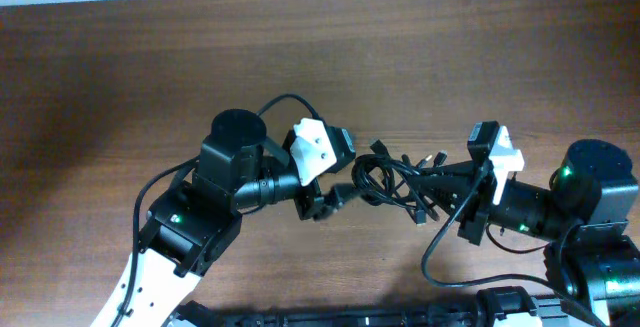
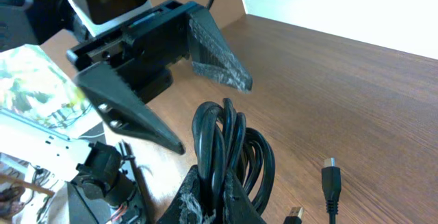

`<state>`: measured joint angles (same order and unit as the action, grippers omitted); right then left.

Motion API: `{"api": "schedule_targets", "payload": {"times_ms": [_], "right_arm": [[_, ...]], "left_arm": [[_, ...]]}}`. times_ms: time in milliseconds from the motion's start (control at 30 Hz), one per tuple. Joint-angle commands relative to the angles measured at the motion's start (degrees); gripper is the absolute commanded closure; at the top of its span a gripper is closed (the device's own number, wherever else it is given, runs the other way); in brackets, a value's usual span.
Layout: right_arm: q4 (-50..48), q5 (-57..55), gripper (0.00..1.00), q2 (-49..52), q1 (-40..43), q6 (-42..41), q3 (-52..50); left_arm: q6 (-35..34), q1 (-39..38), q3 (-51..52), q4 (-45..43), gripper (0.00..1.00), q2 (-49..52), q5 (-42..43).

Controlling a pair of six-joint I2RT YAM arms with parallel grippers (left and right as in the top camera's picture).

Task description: Untangle cables

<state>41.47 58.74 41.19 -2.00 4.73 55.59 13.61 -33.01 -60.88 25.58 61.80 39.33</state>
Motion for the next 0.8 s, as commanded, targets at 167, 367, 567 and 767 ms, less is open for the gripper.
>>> {"api": "schedule_targets", "payload": {"times_ms": [167, 367, 567, 767], "right_arm": [[-3.52, 7.63, 0.96, -0.13, 0.15, 1.03, 0.35], [-4.39, 7.52, 0.96, -0.11, 0.15, 0.96, 0.35], [-3.78, 4.68, 0.96, -0.07, 0.15, 0.79, 0.35], [-2.27, 2.01, 0.96, -0.07, 0.15, 0.79, 0.35]], "left_arm": [[0.17, 0.17, -0.68, 1.14, 0.53, -0.66, 1.44], [0.17, 0.17, -0.68, 1.11, 1.0, -0.66, 1.42], [0.09, 0.17, -0.68, 1.11, 1.0, -0.66, -4.09], [-10.4, 0.17, -0.68, 1.05, 1.0, -0.7, -21.49]]}}
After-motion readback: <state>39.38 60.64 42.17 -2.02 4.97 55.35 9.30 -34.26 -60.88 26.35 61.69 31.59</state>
